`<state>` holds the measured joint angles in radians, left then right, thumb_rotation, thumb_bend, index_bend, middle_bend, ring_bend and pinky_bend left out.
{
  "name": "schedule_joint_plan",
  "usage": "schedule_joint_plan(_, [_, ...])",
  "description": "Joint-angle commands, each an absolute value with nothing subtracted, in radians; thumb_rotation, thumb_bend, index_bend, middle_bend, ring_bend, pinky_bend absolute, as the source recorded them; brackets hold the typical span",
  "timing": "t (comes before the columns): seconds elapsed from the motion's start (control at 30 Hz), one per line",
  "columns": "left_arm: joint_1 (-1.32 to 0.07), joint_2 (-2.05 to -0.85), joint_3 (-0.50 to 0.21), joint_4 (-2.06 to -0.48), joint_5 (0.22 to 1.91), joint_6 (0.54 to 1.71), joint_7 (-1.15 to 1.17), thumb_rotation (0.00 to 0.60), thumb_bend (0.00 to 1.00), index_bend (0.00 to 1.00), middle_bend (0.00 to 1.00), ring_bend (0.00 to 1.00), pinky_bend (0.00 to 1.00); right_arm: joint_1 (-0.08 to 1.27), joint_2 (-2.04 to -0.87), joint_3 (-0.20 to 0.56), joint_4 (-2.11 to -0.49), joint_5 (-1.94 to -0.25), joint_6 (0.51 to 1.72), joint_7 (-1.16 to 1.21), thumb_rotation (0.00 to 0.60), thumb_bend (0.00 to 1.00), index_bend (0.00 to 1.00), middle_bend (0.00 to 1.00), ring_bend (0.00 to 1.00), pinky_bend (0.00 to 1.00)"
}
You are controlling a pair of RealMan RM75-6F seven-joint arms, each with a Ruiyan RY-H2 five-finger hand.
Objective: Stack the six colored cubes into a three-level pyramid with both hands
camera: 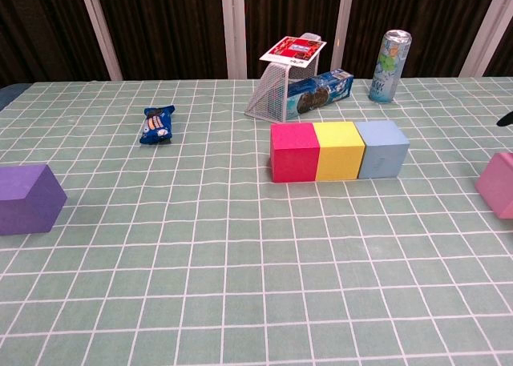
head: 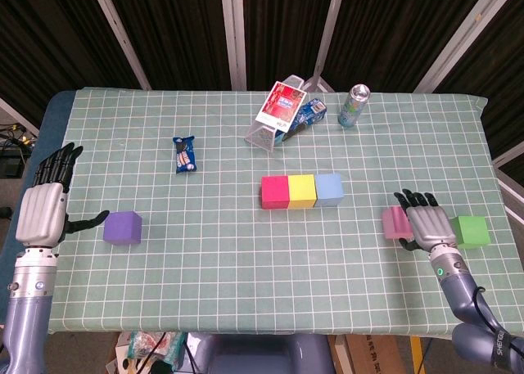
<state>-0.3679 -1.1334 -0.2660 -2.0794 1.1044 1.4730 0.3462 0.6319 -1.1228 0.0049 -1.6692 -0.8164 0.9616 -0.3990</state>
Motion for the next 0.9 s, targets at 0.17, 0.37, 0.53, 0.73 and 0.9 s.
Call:
schedule_joint_plan(0.17, [-0.370,-1.135,-0.264,-2.079,1.102,1.468,0.350,0.600,0.12,0.00,0.00,0.00,0.01,0.630,-1.143,0.003,-1.632,-0.791,0.938,-0.413,0.600,0.32,0.00,0.00,0.05,0.00])
schedule_joint_plan(0.37, [-0.371,-1.136,-0.265,-2.077,1.098,1.467,0.351,0.600,0.12,0.00,0.00,0.00,0.01,0.629,-1.155,-0.004,-1.605,-0.763,0.919,-0.431,0.600,0.32,0.00,0.00,0.05,0.00])
schedule_joint_plan(0.53, [-0.373,-1.139,-0.264,-2.075,1.096,1.465,0.355,0.600,0.12,0.00,0.00,0.00,0.01,0.629,-1.172,-0.003,-1.574,-0.754,0.909,-0.434,0.600,0.32,0.00,0.04,0.05,0.00])
schedule_joint_plan(0.73, [-0.377,-1.145,-0.266,-2.073,1.090,1.465,0.365,0.600,0.12,0.00,0.00,0.00,0.01,0.635,-1.182,0.032,-1.571,-0.793,0.920,-0.410,0.600,0.32,0.00,0.04,0.05,0.00])
schedule_joint_plan(0.9, [-0.376,-1.148,-0.266,-2.072,1.088,1.468,0.368,0.600,0.12,0.00,0.00,0.00,0.01,0.654,-1.188,0.049,-1.569,-0.801,0.905,-0.418,0.600,0.32,0.00,0.04,0.05,0.00])
